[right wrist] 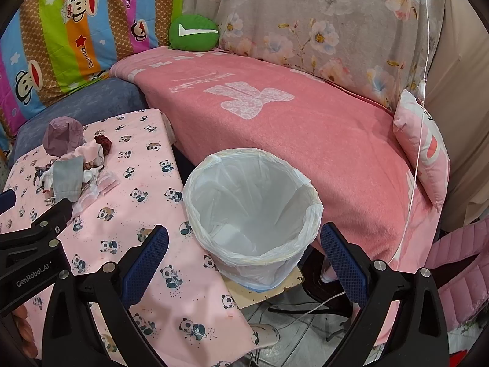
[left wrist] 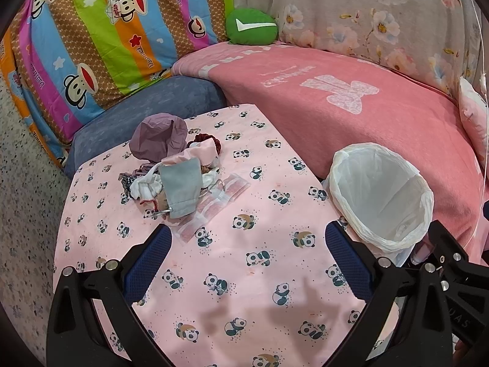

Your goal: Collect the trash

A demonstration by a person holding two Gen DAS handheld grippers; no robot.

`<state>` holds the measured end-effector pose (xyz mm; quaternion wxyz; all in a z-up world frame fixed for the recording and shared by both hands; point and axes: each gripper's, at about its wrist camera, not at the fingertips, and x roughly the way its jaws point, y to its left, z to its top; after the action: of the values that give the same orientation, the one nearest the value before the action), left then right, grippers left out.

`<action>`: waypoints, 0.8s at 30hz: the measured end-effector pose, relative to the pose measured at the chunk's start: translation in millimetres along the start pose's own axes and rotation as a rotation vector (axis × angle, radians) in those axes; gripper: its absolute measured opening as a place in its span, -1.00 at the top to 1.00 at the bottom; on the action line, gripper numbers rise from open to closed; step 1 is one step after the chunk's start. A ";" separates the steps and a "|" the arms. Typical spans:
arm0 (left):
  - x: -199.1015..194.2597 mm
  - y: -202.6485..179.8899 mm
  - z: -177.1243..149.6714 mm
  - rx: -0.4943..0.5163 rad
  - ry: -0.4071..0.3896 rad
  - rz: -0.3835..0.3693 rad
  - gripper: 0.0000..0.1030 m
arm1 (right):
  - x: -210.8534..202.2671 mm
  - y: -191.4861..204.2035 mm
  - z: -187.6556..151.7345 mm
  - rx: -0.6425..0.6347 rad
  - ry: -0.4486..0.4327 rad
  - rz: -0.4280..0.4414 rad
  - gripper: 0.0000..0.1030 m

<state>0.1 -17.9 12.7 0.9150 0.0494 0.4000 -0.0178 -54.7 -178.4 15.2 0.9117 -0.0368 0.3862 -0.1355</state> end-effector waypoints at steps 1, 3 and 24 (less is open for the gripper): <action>-0.4 -0.3 0.2 0.000 -0.001 -0.001 -0.86 | 0.4 -0.4 0.5 0.000 0.000 0.000 -0.89; -1.1 -0.1 0.7 0.000 -0.005 -0.004 -0.86 | -0.9 0.3 -0.5 0.000 -0.002 -0.002 -0.89; 33.2 65.2 13.1 -0.065 0.005 -0.026 -0.87 | 0.8 35.5 18.4 -0.001 -0.031 0.019 -0.89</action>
<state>36.9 45.8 2.1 0.9148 0.0147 0.4033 -0.0164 -33.3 -145.2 21.4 0.9189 -0.0355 0.3722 -0.1260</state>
